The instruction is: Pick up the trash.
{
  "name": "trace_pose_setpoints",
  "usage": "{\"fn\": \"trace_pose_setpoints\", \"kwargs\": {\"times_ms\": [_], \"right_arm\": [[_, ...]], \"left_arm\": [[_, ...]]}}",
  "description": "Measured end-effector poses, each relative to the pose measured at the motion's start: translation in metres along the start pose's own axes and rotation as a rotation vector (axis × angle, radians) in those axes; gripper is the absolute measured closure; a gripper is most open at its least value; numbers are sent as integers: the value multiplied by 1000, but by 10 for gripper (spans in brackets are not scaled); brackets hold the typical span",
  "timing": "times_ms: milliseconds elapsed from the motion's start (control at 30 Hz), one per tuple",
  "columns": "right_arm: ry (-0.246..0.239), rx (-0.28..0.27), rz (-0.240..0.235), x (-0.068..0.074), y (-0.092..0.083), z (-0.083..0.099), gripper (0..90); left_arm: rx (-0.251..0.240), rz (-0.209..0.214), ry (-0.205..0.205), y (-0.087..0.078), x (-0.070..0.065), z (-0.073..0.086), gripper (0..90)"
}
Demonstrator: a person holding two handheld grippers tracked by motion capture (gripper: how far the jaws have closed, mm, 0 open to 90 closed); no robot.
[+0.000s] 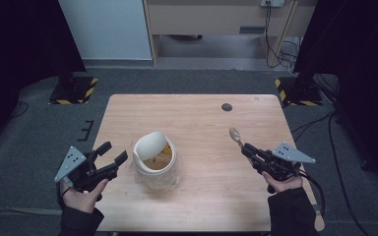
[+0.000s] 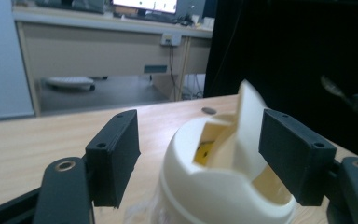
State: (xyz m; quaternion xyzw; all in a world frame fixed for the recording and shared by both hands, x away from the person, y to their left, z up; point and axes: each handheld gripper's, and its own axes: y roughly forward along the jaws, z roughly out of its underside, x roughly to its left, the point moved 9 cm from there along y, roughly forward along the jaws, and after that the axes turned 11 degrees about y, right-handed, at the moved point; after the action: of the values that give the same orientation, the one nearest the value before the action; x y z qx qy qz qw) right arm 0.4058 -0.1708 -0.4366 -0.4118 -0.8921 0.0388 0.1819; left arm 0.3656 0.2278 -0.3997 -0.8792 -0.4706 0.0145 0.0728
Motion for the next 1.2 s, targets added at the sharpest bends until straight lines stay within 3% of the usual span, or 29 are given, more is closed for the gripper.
{"fn": "trace_pose_setpoints", "kwargs": {"times_ms": [233, 600, 767, 1200], "right_arm": [[-2, 6, -23, 5, 2, 2, 799], [-16, 22, -72, 15, 6, 6, 799], [-8, 17, -91, 20, 7, 7, 799], [-9, 30, -138, 31, 10, 16, 799]], "left_arm": [[-42, 47, 41, 13, -24, -23, 281], [-82, 135, 71, 39, -70, -45, 292], [-75, 171, 72, 53, -87, -45, 299], [2, 246, 65, 100, -133, -22, 346]]}}
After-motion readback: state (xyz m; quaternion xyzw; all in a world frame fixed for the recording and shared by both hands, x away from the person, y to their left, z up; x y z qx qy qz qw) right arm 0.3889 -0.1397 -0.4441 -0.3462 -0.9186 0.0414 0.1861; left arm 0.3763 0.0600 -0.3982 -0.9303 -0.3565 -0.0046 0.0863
